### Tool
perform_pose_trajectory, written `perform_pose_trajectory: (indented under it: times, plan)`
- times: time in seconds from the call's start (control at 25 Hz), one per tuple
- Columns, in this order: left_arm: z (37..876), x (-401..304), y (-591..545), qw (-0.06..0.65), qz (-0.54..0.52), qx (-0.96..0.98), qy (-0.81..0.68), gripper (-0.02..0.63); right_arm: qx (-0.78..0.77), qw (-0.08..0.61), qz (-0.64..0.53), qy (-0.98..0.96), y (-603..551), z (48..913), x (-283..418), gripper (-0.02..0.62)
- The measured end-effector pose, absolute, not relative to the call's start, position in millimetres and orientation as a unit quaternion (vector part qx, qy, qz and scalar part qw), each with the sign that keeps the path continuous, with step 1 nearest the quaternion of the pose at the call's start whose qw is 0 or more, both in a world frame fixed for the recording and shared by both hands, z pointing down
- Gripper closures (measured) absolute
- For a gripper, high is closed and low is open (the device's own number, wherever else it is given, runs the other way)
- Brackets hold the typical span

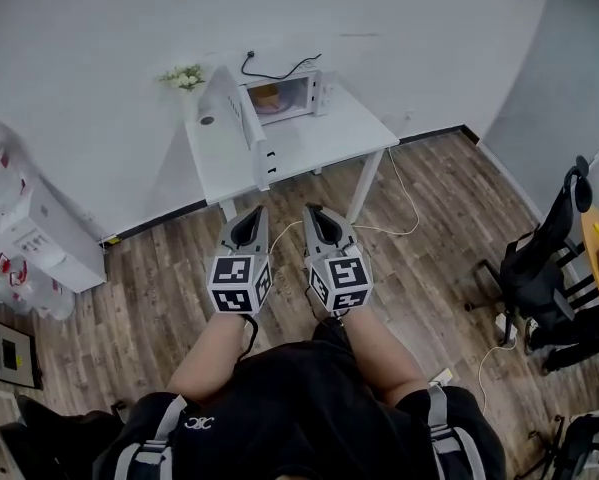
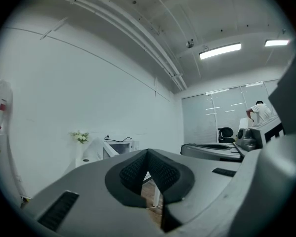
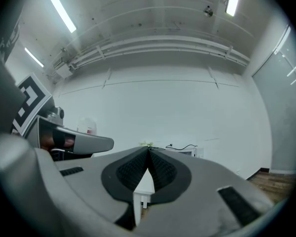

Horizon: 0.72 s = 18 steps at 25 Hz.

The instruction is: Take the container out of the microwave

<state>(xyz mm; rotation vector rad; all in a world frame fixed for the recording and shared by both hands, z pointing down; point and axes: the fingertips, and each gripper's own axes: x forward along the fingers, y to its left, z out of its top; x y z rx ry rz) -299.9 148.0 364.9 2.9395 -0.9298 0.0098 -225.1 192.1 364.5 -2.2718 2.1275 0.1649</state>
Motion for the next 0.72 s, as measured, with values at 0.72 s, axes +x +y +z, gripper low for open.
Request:
perform_pose_trajectory:
  times: [0.72]
  plan:
    - [401.1, -130.2, 8.5, 0.033, 0.023, 0.937, -0.346, 0.594, -0.695, 0.017, 0.051, 0.717, 43.3, 395.9, -46.7, 0.591]
